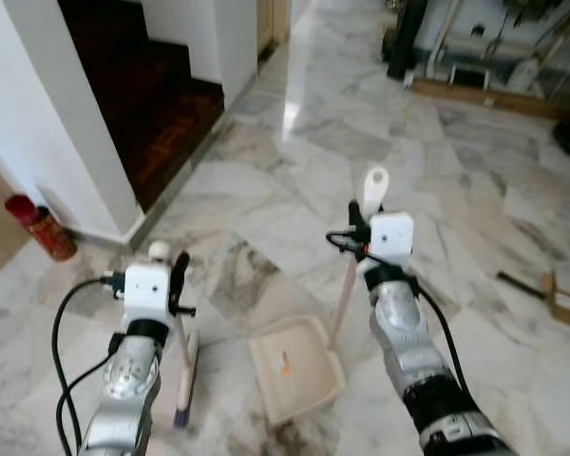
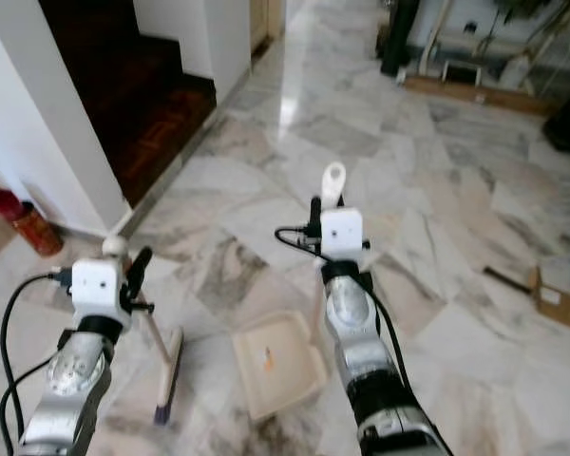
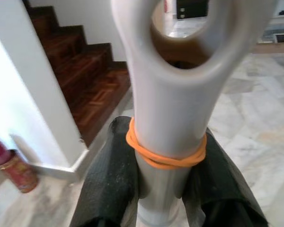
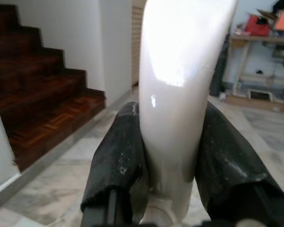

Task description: Sweep floor

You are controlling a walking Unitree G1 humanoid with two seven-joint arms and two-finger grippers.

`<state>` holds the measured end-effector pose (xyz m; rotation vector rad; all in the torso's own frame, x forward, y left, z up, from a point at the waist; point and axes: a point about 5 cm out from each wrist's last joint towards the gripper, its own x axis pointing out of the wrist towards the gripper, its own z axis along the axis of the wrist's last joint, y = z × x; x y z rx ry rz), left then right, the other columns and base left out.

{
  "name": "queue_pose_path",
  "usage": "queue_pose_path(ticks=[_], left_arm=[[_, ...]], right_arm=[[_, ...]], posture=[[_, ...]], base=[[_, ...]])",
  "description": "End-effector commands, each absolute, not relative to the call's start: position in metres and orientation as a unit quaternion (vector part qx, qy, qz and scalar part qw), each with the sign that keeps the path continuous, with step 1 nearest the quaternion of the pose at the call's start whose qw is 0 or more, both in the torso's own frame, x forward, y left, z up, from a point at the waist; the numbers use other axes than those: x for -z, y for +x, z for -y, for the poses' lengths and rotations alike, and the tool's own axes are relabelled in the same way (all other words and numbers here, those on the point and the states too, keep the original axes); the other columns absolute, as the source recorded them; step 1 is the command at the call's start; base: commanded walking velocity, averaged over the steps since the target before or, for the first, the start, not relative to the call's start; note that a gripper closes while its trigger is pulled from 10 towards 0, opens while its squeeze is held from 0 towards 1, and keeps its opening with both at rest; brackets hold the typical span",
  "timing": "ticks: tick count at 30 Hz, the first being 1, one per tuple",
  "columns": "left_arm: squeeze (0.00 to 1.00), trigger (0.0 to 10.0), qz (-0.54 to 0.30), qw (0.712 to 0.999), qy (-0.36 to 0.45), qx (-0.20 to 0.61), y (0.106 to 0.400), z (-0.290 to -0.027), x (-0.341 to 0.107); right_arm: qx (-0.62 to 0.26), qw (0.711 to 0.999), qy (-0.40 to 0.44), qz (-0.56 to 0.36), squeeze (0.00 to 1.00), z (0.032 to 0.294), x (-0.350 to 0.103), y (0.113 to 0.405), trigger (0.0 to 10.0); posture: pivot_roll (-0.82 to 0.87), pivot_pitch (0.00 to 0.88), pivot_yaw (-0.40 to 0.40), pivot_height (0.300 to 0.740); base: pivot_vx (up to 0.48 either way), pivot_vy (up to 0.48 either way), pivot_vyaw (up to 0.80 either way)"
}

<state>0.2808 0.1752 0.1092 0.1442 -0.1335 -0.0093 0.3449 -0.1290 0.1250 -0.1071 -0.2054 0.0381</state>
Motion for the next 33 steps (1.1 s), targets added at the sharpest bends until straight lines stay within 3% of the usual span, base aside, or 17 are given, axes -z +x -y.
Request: queue_pose_path(ticks=[1,7,22,29,33], left_arm=[[0.0,10.0,0.094,0.993,0.076,0.008,0.285,-0.175,-0.12],[0.0,10.0,0.101,0.992,0.08,0.005,0.297,-0.18,-0.125],[0.0,10.0,0.121,0.988,0.096,-0.011,0.321,-0.203,-0.14],[0.0,10.0,0.13,0.986,0.104,-0.015,0.317,-0.211,-0.14],[0.0,10.0,0.123,0.986,0.108,-0.011,0.305,-0.212,-0.13]], right_arm=[[-0.015,0.99,-0.061,0.128,0.0,0.131,-0.138,0.35,10.0],[0.0,0.989,-0.062,0.131,0.0,0.139,-0.144,0.358,10.0],[0.042,0.987,-0.059,0.141,0.0,0.16,-0.15,0.362,10.0],[0.057,0.989,-0.047,0.129,0.0,0.162,-0.13,0.343,10.0],[0.068,0.989,-0.056,0.114,0.0,0.168,-0.108,0.315,10.0]], posture=[[0.07,0.066,-0.031,0.74],[0.09,0.0,-0.021,0.74],[0.1,0.0,0.012,0.74],[0.08,0.0,0.032,0.74],[0.04,0.0,0.057,0.74]], base=[[0.368,0.0,0.0],[0.37,0.0,0.0],[0.372,0.0,0.0],[0.37,0.0,0.0],[0.37,0.0,0.0]])
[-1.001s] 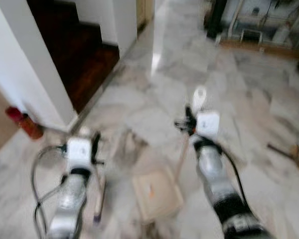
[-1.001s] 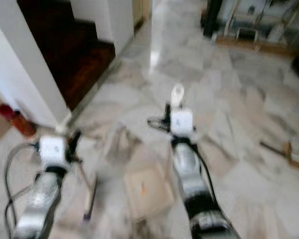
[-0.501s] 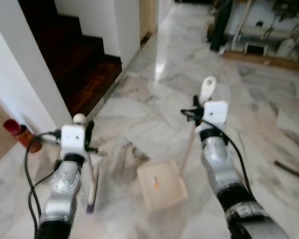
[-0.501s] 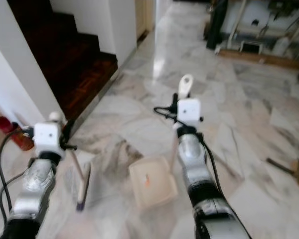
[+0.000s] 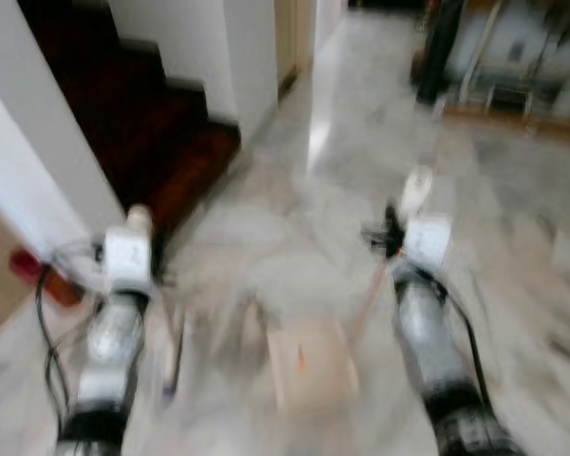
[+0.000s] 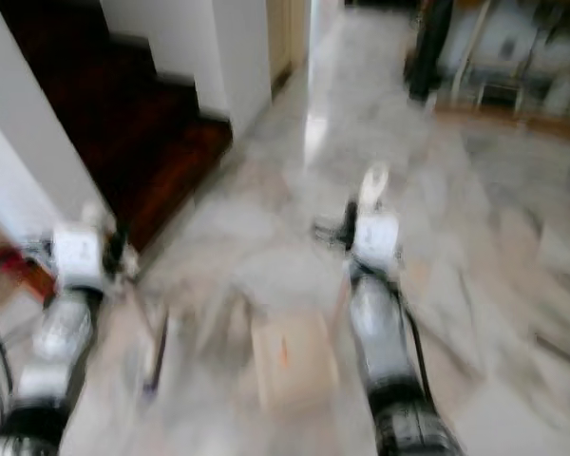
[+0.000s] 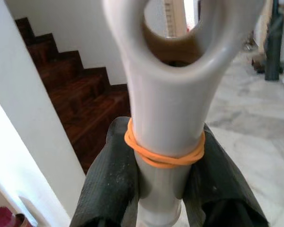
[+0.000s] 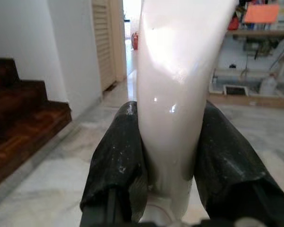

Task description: Sweep floor

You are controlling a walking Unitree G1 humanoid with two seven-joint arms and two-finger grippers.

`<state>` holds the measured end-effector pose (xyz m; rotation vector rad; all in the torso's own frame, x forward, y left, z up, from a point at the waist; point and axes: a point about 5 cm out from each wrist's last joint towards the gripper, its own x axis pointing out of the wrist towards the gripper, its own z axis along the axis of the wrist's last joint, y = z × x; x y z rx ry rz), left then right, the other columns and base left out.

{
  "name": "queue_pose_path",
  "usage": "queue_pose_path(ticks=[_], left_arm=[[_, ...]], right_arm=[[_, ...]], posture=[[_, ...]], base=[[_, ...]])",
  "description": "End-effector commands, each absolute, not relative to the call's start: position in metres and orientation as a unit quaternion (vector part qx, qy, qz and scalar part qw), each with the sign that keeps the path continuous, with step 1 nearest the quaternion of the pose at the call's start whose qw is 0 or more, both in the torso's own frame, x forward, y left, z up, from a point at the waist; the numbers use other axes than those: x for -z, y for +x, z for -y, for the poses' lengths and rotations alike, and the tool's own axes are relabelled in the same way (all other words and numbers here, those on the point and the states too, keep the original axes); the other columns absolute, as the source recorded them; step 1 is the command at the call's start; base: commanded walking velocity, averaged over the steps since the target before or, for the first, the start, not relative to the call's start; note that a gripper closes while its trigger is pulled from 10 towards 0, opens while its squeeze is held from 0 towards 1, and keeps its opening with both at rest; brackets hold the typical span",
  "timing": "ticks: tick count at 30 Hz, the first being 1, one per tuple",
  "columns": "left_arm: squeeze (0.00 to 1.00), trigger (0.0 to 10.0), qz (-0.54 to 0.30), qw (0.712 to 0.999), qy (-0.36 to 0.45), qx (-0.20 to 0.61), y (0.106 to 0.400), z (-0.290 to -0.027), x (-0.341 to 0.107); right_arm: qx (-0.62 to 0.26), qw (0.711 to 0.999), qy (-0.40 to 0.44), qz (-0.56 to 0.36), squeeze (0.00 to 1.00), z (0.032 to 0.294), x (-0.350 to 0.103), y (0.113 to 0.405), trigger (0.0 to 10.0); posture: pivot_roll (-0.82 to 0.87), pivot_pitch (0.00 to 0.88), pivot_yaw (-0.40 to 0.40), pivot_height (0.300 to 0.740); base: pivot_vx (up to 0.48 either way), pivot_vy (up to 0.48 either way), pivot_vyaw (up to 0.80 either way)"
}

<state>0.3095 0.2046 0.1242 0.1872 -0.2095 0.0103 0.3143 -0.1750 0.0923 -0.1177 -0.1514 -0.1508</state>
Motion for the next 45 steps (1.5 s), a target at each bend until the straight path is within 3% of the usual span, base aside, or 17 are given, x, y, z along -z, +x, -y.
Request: queue_pose_path(ticks=[1,12,18,31,36,45], left_arm=[[0.0,10.0,0.117,0.987,0.108,-0.007,0.301,-0.21,-0.127],[0.0,10.0,0.089,0.993,0.083,0.008,0.274,-0.187,-0.101],[0.0,10.0,0.078,0.993,0.085,0.017,0.272,-0.188,-0.098],[0.0,10.0,0.084,0.992,0.093,0.022,0.284,-0.193,-0.106],[0.0,10.0,0.083,0.991,0.105,0.003,0.283,-0.207,-0.106],[0.0,10.0,0.088,0.992,0.091,0.006,0.285,-0.199,-0.108]], right_arm=[[0.072,0.99,-0.054,0.106,0.0,0.17,-0.101,0.307,10.0],[0.062,0.99,-0.088,0.088,0.0,0.194,-0.09,0.264,10.0],[0.088,0.991,-0.081,0.068,0.0,0.203,-0.082,0.253,10.0],[0.097,0.993,-0.048,0.056,0.0,0.178,-0.076,0.262,10.0],[0.083,0.994,-0.049,0.059,0.0,0.17,-0.077,0.265,10.0],[0.095,0.991,-0.066,0.065,0.0,0.185,-0.082,0.275,10.0]], posture=[[0.02,0.0,0.061,0.74],[-0.02,0.0,0.025,0.74],[-0.01,0.0,0.042,0.74],[-0.02,0.0,0.095,0.74],[-0.02,0.0,0.064,0.74],[0.0,0.0,0.062,0.74]], base=[[0.368,0.0,0.0],[0.368,0.0,0.0],[0.367,0.0,0.0],[0.363,0.0,0.0],[0.362,0.0,0.0],[0.36,0.0,0.0]])
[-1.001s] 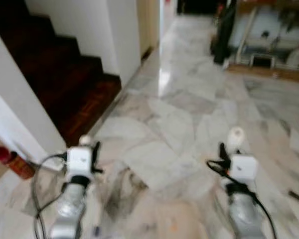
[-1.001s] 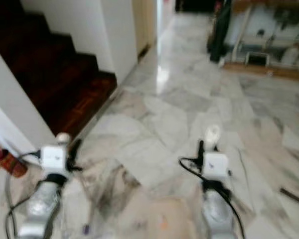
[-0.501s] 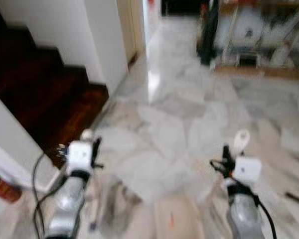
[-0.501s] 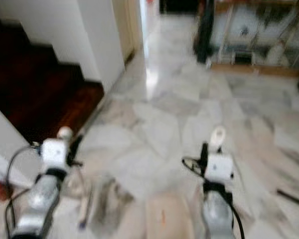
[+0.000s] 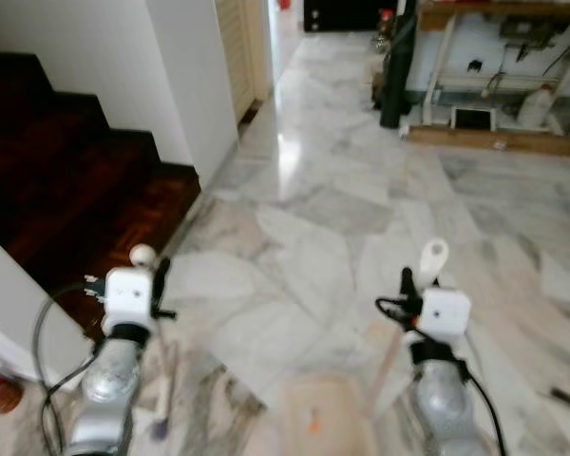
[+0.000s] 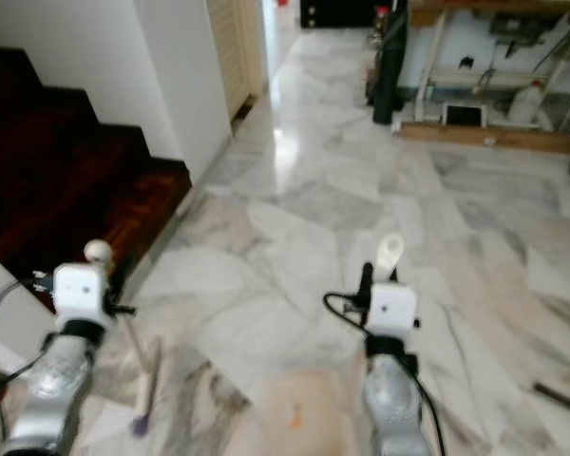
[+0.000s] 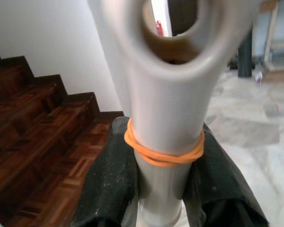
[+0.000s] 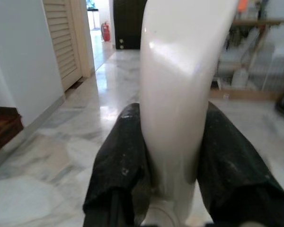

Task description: Sweep floor

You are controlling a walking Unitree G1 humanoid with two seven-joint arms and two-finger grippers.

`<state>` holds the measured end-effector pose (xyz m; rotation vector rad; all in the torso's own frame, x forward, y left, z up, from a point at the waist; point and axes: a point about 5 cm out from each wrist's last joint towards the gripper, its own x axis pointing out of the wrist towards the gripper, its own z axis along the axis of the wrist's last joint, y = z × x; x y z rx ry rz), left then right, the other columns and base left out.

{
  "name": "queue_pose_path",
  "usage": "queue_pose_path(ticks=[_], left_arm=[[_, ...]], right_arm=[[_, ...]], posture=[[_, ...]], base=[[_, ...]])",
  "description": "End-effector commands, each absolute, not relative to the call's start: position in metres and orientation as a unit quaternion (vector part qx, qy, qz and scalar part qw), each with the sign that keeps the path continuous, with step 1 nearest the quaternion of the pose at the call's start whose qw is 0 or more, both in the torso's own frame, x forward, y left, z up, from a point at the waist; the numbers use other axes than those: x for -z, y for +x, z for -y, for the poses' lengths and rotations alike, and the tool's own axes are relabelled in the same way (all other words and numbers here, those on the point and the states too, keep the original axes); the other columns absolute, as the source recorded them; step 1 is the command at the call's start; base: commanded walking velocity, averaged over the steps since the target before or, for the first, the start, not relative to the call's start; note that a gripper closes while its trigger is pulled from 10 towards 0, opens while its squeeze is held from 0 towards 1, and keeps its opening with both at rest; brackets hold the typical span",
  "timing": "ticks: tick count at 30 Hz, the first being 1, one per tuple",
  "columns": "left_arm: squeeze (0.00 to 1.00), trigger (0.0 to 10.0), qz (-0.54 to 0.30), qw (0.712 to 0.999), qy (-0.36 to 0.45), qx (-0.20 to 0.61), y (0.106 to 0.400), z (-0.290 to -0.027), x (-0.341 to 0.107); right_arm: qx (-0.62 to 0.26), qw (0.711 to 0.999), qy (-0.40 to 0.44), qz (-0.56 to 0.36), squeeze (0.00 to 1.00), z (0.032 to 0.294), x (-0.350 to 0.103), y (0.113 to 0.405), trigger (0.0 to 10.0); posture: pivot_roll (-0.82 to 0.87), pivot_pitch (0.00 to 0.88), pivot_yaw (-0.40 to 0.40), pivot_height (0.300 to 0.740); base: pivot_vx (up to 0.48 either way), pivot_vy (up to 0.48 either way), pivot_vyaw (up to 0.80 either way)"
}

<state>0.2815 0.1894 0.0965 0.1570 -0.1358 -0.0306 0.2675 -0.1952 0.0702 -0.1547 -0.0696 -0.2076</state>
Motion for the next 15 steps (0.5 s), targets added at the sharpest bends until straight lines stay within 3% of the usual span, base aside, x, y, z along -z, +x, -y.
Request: queue_pose_path(ticks=[1,5,10,15], left_arm=[[0.0,10.0,0.089,0.992,0.09,0.007,0.287,-0.197,-0.109],[0.0,10.0,0.092,0.992,0.088,0.006,0.292,-0.196,-0.113],[0.0,10.0,0.095,0.992,0.085,-0.005,0.292,-0.197,-0.112],[0.0,10.0,0.104,0.991,0.085,-0.017,0.296,-0.199,-0.117]], right_arm=[[0.099,0.991,-0.066,0.067,0.0,0.188,-0.084,0.276,10.0],[0.107,0.989,-0.071,0.067,0.0,0.197,-0.088,0.28,10.0],[0.104,0.989,-0.073,0.076,0.0,0.2,-0.092,0.283,10.0],[0.093,0.989,-0.071,0.09,0.0,0.194,-0.101,0.293,10.0]], posture=[[-0.01,0.0,0.06,0.74],[0.0,0.0,0.051,0.74],[0.0,0.0,0.031,0.74],[0.01,0.0,0.006,0.74]], base=[[0.36,0.0,0.0],[0.359,0.0,0.0],[0.356,0.0,-0.8],[0.357,0.0,0.0]])
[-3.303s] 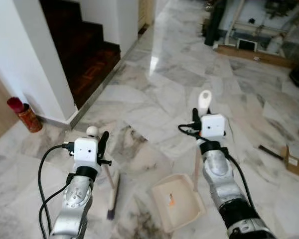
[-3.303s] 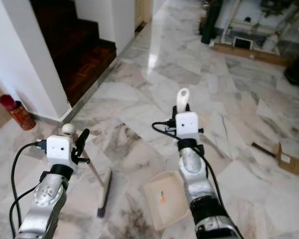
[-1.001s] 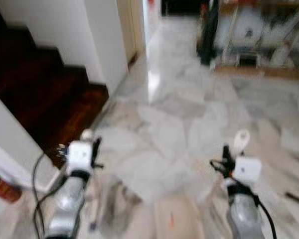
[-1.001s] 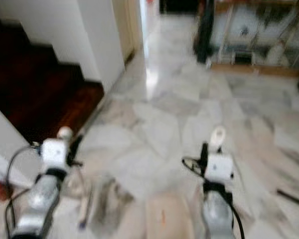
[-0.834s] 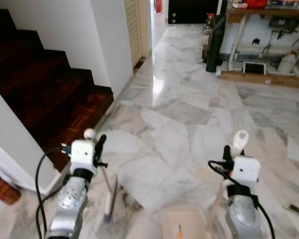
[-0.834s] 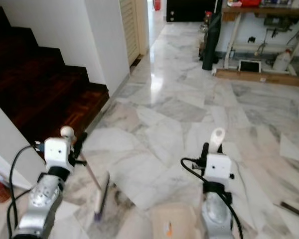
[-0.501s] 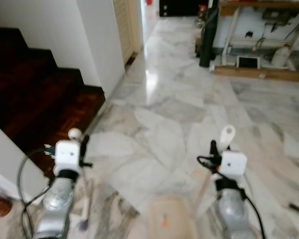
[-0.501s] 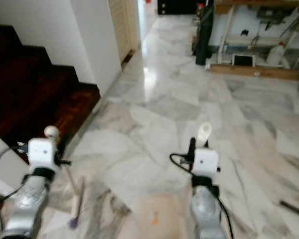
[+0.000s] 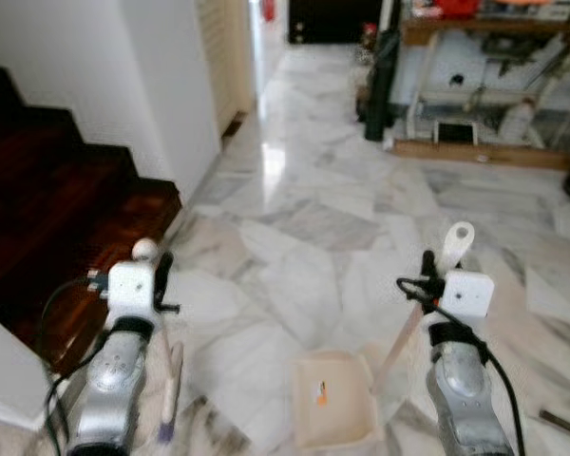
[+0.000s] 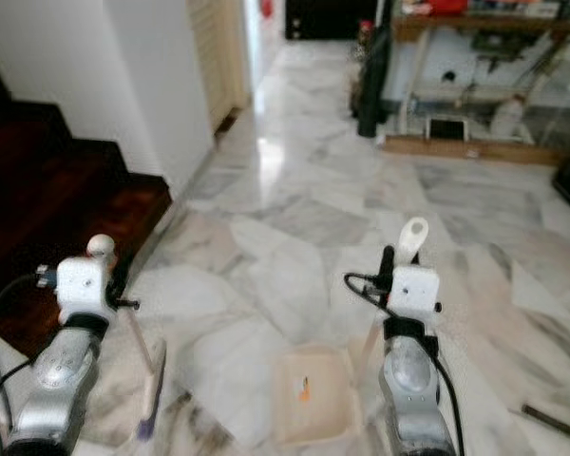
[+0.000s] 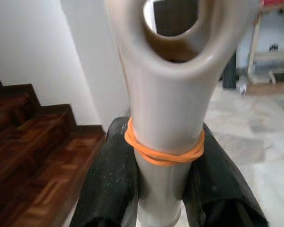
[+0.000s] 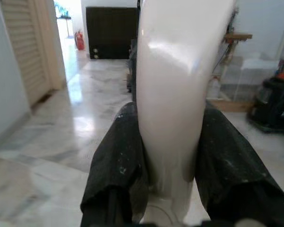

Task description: Sweep floor

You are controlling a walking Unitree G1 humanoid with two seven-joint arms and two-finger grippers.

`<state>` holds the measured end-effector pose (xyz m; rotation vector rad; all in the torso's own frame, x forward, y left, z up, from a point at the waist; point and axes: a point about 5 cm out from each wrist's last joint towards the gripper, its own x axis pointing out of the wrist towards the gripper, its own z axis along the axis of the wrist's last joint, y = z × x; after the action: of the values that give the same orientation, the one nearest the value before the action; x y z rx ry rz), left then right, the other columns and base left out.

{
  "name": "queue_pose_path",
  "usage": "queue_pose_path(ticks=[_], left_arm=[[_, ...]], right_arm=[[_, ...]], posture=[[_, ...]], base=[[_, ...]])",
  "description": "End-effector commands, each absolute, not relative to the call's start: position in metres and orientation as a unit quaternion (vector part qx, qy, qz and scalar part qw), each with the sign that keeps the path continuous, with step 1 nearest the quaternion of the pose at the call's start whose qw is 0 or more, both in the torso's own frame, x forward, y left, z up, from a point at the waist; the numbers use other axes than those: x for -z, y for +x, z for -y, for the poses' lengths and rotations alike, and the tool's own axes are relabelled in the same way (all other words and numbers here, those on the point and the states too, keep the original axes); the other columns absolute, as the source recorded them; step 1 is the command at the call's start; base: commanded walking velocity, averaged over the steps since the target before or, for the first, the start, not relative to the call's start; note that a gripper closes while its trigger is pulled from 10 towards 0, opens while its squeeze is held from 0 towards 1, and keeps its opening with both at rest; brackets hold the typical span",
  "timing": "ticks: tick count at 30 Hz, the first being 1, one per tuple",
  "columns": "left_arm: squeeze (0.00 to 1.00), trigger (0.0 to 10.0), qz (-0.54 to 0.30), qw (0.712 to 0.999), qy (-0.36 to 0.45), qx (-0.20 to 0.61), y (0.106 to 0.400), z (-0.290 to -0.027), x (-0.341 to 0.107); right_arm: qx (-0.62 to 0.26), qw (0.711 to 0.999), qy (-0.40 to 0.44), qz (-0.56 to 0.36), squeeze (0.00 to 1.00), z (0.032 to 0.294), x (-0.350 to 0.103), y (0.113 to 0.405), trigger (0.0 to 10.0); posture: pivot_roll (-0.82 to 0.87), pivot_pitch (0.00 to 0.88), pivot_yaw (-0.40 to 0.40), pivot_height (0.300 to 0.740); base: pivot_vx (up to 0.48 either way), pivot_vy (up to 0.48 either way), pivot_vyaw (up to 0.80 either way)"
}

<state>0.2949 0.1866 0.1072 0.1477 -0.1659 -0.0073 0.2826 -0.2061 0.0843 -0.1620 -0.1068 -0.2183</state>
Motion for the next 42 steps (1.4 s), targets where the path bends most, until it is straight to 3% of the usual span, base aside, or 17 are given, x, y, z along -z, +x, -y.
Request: queue_pose_path(ticks=[1,42], left_arm=[[0.0,10.0,0.105,0.991,0.084,-0.017,0.297,-0.199,-0.117],[0.0,10.0,0.102,0.992,0.079,0.013,0.297,-0.184,-0.119]], right_arm=[[0.091,0.989,-0.072,0.092,0.0,0.193,-0.102,0.293,10.0],[0.089,0.989,-0.071,0.095,0.0,0.19,-0.104,0.295,10.0]], posture=[[0.01,0.0,0.005,0.74],[0.01,0.0,0.039,0.74]], base=[[0.352,0.0,0.0],[0.336,0.0,0.0]])
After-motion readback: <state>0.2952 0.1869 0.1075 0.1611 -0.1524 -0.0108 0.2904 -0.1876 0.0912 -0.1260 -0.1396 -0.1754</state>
